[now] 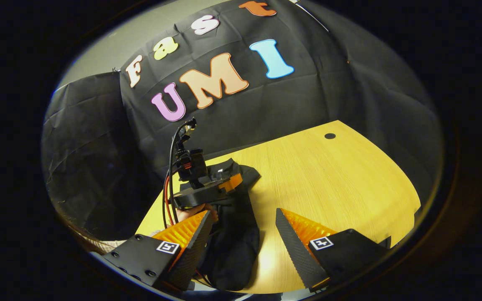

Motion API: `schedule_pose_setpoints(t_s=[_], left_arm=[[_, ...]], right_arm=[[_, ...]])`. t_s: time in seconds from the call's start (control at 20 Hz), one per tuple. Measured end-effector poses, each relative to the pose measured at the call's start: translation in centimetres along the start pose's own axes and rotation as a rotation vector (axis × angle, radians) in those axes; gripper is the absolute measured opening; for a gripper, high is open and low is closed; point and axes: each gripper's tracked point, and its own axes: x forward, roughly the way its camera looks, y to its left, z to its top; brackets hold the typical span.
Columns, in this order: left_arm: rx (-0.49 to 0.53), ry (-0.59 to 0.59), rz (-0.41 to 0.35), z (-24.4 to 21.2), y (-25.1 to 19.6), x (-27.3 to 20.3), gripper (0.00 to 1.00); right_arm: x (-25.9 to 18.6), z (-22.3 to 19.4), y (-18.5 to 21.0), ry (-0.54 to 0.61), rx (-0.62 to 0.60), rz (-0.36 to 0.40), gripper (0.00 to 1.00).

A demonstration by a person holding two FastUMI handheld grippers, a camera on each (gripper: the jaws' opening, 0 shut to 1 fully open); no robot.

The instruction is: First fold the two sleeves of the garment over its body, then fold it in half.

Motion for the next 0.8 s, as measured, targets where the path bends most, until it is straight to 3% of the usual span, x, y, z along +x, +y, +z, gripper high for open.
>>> schedule_pose_setpoints(t_s=[0.1, 0.3, 0.65, 0.8], left_arm=[[0.025, -0.015, -0.001, 0.7, -0.3, -0.3, 0.34], [0.118, -0.062, 0.067, 2.6, 0.8, -1.8, 0.98], [0.167, -0.241, 0.139, 8.2, 3.6, -8.4, 0.94], [0.153, -0.273, 0.183, 8.5, 5.8, -12.2, 0.94]], right_arm=[[0.1, 0.1, 0.4, -0.005, -0.004, 0.001, 0.97], [0.0, -0.5, 0.9, -0.002, -0.007, 0.004, 0.97], [-0.1, -1.7, 2.1, 0.010, -0.029, 0.020, 0.97], [-0.1, -2.6, 3.0, 0.015, -0.050, 0.027, 0.97]])
